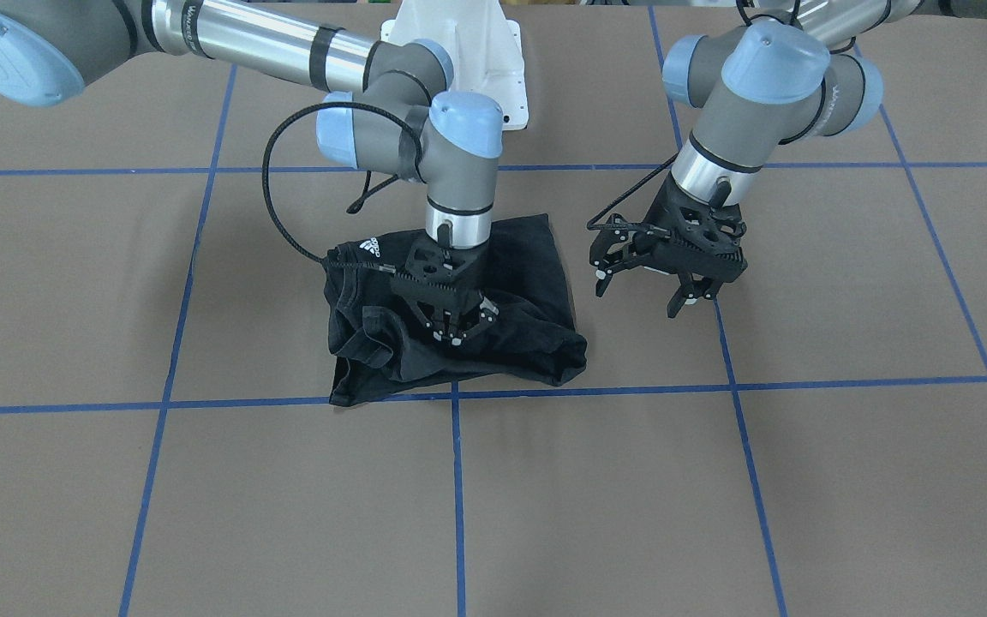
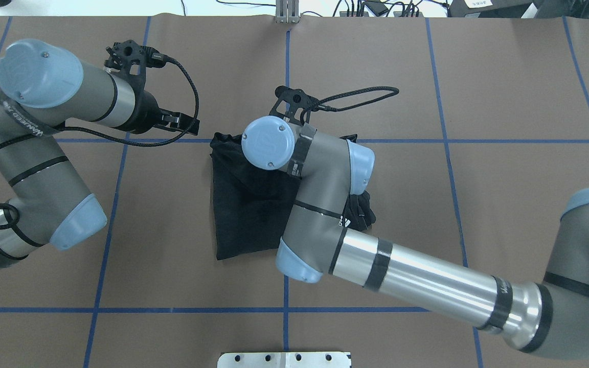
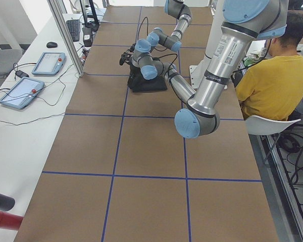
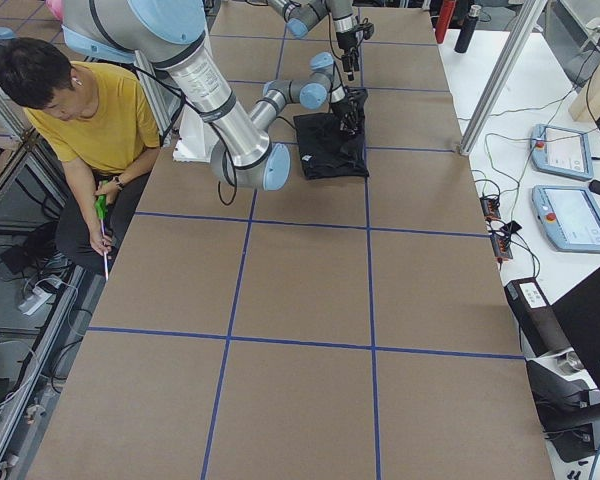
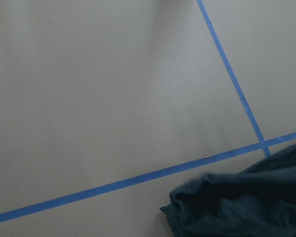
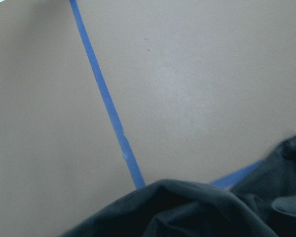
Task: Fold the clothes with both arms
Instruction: 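Release the left gripper and press the fold down with the right gripper, then raise the right gripper off the folded shirt while the left withdraws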
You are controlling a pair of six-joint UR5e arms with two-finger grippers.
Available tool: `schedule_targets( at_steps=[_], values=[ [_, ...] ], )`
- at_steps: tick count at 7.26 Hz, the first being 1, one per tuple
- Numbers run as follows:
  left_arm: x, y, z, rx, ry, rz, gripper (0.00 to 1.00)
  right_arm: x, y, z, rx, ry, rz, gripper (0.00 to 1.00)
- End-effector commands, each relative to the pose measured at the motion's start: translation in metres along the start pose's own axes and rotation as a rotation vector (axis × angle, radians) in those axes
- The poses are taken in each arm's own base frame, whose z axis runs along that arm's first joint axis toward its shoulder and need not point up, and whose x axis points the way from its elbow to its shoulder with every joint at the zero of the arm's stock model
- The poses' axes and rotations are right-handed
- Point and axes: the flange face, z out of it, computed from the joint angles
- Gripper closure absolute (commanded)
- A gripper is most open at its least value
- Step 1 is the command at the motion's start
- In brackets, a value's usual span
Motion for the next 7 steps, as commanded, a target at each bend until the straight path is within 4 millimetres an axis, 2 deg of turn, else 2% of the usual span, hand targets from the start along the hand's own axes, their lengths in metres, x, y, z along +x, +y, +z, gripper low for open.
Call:
schedule_targets(
  at_steps=[1, 2, 3, 4, 5, 6, 7],
  values=[
    [0.001, 0.000, 0.000, 0.000, 0.001, -0.001, 0.00, -0.020, -0.052, 0.048, 0.045, -0.009, 0.002, 1.00],
    [0.000, 0.000, 0.001, -0.001, 0.000, -0.002, 0.00, -0.022, -0.058, 0.045, 0.025, -0.023, -0.022, 0.92],
    [0.001, 0.000, -0.001, 0.000, 0.002, -0.001, 0.00, -0.021, -0.064, 0.042, -0.042, -0.025, -0.031, 0.28],
    [0.001, 0.000, -0.003, 0.002, -0.001, -0.002, 0.00, -0.024, -0.073, 0.028, -0.077, -0.049, -0.035, 0.00],
    [-0.005, 0.005, -0.002, -0.010, -0.018, 0.002, 0.00, -0.014, -0.095, 0.019, -0.143, -0.027, -0.064, 0.00],
    [-0.017, 0.011, -0.008, -0.021, -0.038, 0.028, 0.00, 0.000, -0.118, -0.005, -0.202, 0.027, -0.137, 0.00],
    [-0.041, 0.013, -0.025, -0.035, -0.089, 0.087, 0.00, 0.039, -0.126, -0.026, -0.222, 0.037, -0.218, 0.00]
  ],
)
